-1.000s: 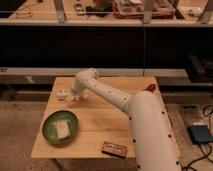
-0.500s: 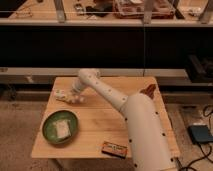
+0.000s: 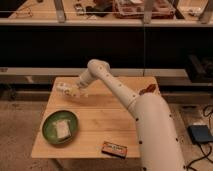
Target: Place the bottle in the ceramic bowl
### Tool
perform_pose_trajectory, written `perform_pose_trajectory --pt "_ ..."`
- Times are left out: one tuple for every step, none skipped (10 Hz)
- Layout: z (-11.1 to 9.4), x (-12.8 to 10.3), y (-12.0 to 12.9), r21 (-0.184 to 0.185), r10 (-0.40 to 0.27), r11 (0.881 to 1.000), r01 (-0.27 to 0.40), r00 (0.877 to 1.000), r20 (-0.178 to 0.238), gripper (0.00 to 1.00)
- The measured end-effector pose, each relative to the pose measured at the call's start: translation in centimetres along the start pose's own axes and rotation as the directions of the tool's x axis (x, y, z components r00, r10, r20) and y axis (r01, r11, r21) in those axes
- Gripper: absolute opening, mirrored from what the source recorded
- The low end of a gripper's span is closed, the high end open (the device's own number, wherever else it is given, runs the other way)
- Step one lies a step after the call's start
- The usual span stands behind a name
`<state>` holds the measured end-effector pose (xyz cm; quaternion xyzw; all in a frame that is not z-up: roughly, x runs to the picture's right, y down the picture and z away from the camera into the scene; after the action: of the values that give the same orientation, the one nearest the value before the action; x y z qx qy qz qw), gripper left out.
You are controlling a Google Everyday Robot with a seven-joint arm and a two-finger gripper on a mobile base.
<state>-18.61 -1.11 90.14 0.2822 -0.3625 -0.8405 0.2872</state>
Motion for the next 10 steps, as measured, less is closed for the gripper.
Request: perform_pose_trajectory --pt "-1.5 0.0 -1.2 0.022 -0.006 1.000 0.005 1.000 0.016 0.00" --pt "-2.7 0.1 -3.0 0.051 -0.018 0.999 0.016 0.999 0.037 0.00" --pt "-3.8 0.4 -5.5 0.089 -0.038 0.996 0.033 0.998 0.055 0.00" --pt "-4.5 0.9 -8.1 0.130 -0.060 0.990 0.051 0.996 0.066 0.00" --pt "-4.9 1.2 -10.4 0.164 -0.081 0.984 0.068 0.994 0.074 0.00" --pt "-5.0 1.6 -13.5 0.211 -0.108 0.973 0.089 0.991 0.079 0.00" --pt "-4.7 1.6 -16.0 0.250 -0.123 0.963 0.099 0.989 0.082 0.00" --pt "-4.0 1.5 -17.9 0.275 -0.133 0.956 0.105 0.987 0.085 0.02" --pt "-2.8 1.0 -19.2 0.284 -0.133 0.953 0.102 0.987 0.093 0.10" --pt "-1.3 0.3 -19.9 0.280 -0.127 0.955 0.095 0.987 0.100 0.22"
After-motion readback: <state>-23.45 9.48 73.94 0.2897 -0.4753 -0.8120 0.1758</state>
